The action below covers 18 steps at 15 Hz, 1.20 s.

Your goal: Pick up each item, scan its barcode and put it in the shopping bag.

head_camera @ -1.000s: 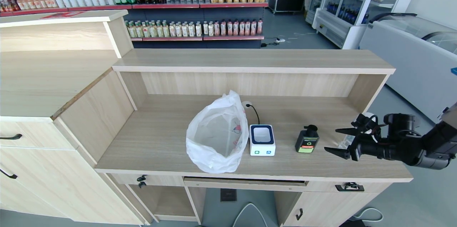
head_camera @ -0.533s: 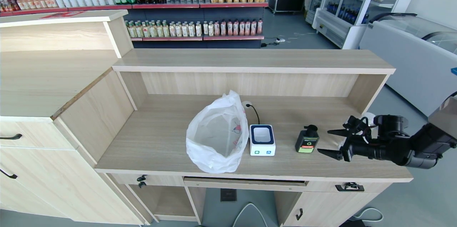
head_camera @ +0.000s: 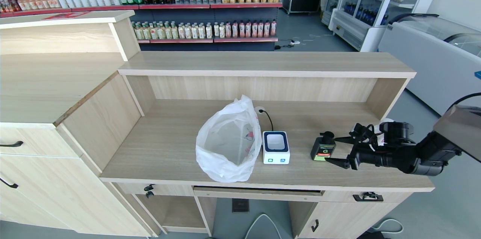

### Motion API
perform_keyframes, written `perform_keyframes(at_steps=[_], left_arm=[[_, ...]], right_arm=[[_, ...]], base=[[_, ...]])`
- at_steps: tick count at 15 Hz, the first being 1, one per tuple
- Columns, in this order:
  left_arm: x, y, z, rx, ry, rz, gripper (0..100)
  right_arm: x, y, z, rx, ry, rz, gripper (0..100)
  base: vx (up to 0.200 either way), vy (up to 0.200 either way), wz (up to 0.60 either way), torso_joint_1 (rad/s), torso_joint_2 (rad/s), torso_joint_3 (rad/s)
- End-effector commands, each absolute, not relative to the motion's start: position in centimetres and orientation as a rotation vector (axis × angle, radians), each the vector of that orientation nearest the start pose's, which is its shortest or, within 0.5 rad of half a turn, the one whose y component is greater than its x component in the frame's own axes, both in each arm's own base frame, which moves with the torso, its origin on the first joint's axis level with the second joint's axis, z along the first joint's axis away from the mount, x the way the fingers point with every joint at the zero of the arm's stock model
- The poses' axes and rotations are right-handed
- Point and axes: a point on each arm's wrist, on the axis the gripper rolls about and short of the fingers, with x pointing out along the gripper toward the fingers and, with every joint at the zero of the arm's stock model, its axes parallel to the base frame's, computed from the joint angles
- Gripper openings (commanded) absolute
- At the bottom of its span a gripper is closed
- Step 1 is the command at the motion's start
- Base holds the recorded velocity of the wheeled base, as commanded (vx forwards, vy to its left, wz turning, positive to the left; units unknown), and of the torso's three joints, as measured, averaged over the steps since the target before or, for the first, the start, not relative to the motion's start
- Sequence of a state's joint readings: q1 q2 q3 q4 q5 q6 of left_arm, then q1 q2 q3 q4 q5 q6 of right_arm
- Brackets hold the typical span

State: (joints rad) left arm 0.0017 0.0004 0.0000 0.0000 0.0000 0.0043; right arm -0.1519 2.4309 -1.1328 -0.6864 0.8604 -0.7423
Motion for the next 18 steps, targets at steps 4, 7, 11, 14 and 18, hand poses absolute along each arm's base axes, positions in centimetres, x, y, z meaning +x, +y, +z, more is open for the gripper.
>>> perform_keyframes(at_steps=[4,7,11,14,18], left_arm=[[-2.3,0.0,7.5,0.005,0.000,0.002,100],[-2.3,0.0,7.5,0.005,0.000,0.002,100],[-2.3,0.0,7.5,0.005,0.000,0.002,100],[-2.3,0.0,7.5,0.005,0.000,0.002,100],[-2.3,0.0,7.5,0.005,0.000,0.002,100]], right_arm=[[43.8,-3.6,-1.6,-0.399,0.243,0.866,100],[44.5,-2.9,-2.0,-0.404,0.231,0.885,100],[44.5,-2.2,-2.9,-0.395,0.242,0.910,100],[44.5,-2.1,-3.6,-0.389,0.255,0.916,100],[44.8,-2.0,-2.5,-0.413,0.218,0.910,0]], base=[[0.000,0.000,0.00,0.000,0.00,0.000],[0.000,0.000,0.00,0.000,0.00,0.000],[0.000,0.000,0.00,0.000,0.00,0.000],[0.000,0.000,0.00,0.000,0.00,0.000],[0.000,0.000,0.00,0.000,0.00,0.000]])
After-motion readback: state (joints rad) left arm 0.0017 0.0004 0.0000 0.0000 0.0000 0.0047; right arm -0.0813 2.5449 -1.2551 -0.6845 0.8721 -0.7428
